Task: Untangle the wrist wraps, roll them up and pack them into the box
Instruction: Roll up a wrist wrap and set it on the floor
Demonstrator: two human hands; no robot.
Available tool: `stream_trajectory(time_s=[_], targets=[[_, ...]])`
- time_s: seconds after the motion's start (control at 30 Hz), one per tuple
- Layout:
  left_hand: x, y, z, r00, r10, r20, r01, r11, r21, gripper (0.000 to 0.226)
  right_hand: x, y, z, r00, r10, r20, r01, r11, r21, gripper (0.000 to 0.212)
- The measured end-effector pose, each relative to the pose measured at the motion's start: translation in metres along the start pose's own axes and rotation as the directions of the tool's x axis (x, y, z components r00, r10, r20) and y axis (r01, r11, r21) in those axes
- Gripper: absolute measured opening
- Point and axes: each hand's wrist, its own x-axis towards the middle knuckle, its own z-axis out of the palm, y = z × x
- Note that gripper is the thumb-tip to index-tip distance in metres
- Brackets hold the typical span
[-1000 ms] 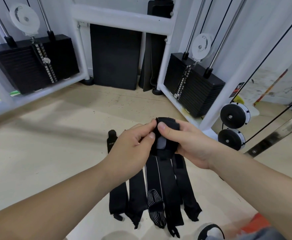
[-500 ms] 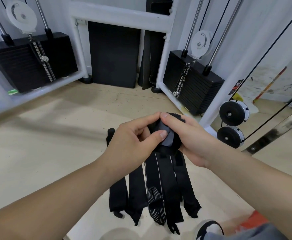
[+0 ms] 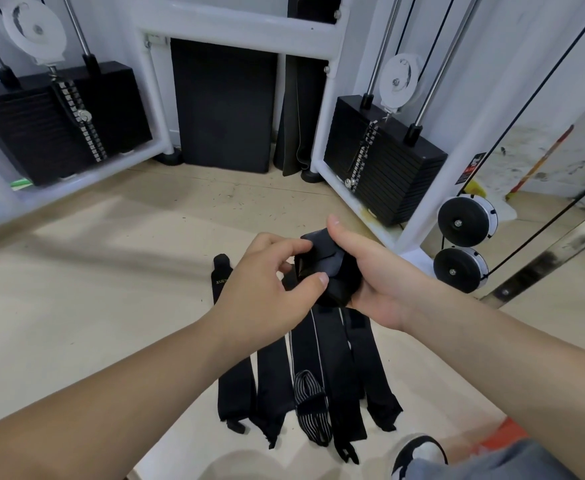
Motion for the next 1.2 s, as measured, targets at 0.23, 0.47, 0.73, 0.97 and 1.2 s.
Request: stream_trajectory(time_s=[0.23, 0.47, 0.73, 0.97, 1.2], targets=[[0.001, 0.002, 0.002, 0.987, -0.057, 0.151, 0.039, 0.992, 0.118, 0.069, -0.003, 0.002, 0.000, 0.995, 0.086, -0.058, -0.079, 0.991, 0.111, 0.073], [-0.006, -0.012, -0.004, 0.939, -0.262, 0.222, 0.267, 0.964, 0.010, 0.075, -0.017, 0.019, 0.028, 0.978, 0.117, -0.173, -0.104, 0.991, 0.081, 0.065], [0.011, -0.069, -0.029, 0.817, -0.457, 0.351, 0.419, 0.889, 0.184, 0.047, 0.017, 0.054, 0.055, 0.960, 0.147, -0.239, -0.200, 0.957, -0.211, 0.051], [0.002, -0.172, -0.018, 0.688, -0.698, 0.198, 0.719, 0.693, -0.056, 0.051, 0.109, 0.096, 0.071, 0.941, 0.229, -0.249, -0.320, 0.843, -0.433, 0.026], [0.012, -0.289, -0.025, 0.405, -0.913, 0.048, 0.875, 0.372, -0.309, 0.045, 0.222, 0.171, 0.108, 0.905, 0.352, -0.240, -0.425, 0.700, -0.574, 0.026]])
